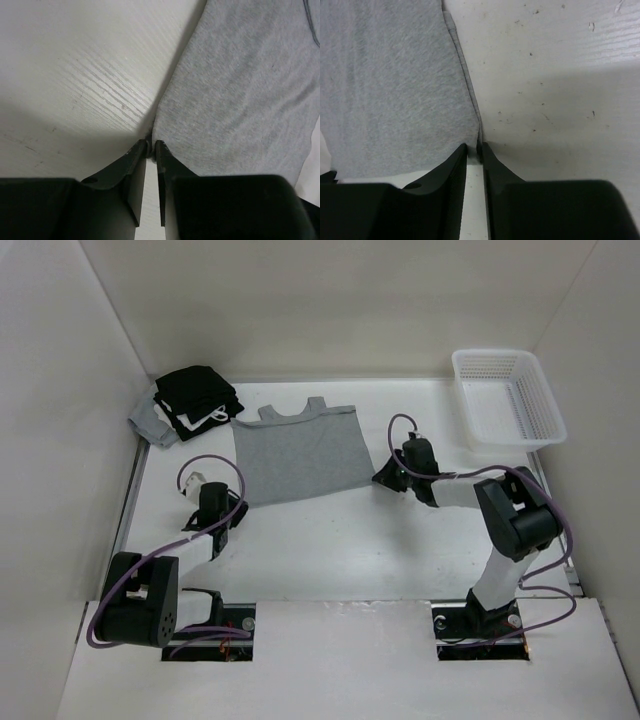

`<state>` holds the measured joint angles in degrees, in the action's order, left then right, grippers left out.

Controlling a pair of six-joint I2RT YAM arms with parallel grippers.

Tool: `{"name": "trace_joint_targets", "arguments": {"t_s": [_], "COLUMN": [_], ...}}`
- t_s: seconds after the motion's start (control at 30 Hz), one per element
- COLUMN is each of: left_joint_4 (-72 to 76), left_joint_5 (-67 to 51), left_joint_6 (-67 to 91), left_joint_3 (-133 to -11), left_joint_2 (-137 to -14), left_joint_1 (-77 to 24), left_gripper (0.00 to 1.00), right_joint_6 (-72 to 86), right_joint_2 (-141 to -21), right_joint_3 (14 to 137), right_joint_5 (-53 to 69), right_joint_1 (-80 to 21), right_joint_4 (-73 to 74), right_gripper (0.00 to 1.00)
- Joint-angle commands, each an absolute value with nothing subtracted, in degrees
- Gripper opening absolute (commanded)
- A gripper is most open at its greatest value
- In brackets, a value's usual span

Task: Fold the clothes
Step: Fold the tank top

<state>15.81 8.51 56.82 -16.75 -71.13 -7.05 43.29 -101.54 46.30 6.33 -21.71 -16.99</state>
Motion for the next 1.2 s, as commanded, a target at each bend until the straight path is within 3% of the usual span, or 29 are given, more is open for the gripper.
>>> {"name": "trace_joint_targets", "arguments": {"t_s": [0.0, 0.1, 0.27, 0.43, 0.57, 0.77, 0.93, 1.03, 1.17], "left_joint_4": [17.22, 19.85, 10.94, -16.21, -32.4, -44.28, -44.31, -38.79, -24.65], "left_joint_5": [8.61, 7.92, 3.78, 6.15, 7.12, 5.1, 2.03, 2.28, 4.48], "left_joint_6": [55.64, 54.5, 53.44, 49.49, 47.64, 47.81, 47.63, 47.98, 48.43], "left_joint_3": [-16.61, -16.44, -18.53, -30.73, -43.74, -52.9, -48.1, -40.46, -32.62], "left_joint_2": [-70.14, -70.23, -54.72, -26.67, -17.07, -11.43, -12.03, -14.4, -24.31], "left_joint_1": [-6.55, -6.2, -7.95, -11.73, -13.92, -13.67, -11.3, -11.38, -12.08], "left_gripper": [0.1, 0.04, 0.0, 0.0, 0.0, 0.0, 0.01, 0.01, 0.01], "right_joint_6": [44.38, 45.17, 44.39, 41.05, 41.74, 50.08, 53.7, 48.98, 36.58], "right_joint_2": [-102.66, -101.52, -84.33, -50.17, -31.41, -23.91, -28.28, -33.56, -40.84], "right_joint_3": [47.99, 46.42, 38.95, 34.19, 41.63, 53.96, 54.58, 53.35, 46.08], "right_joint_5": [6.77, 6.42, 2.73, -6.57, -17.46, -35.83, -47.71, -46.07, -23.72], "right_joint_1": [-21.66, -21.66, -22.98, -31.31, -42.28, -65.93, -80.1, -71.9, -47.39], "right_joint_4": [-19.86, -23.01, -20.23, 3.45, 25.87, 44.63, 47.2, 43.7, 23.53], "right_gripper": [0.15, 0.02, 0.0, 0.0, 0.01, 0.01, 0.03, 0.03, 0.02]}}
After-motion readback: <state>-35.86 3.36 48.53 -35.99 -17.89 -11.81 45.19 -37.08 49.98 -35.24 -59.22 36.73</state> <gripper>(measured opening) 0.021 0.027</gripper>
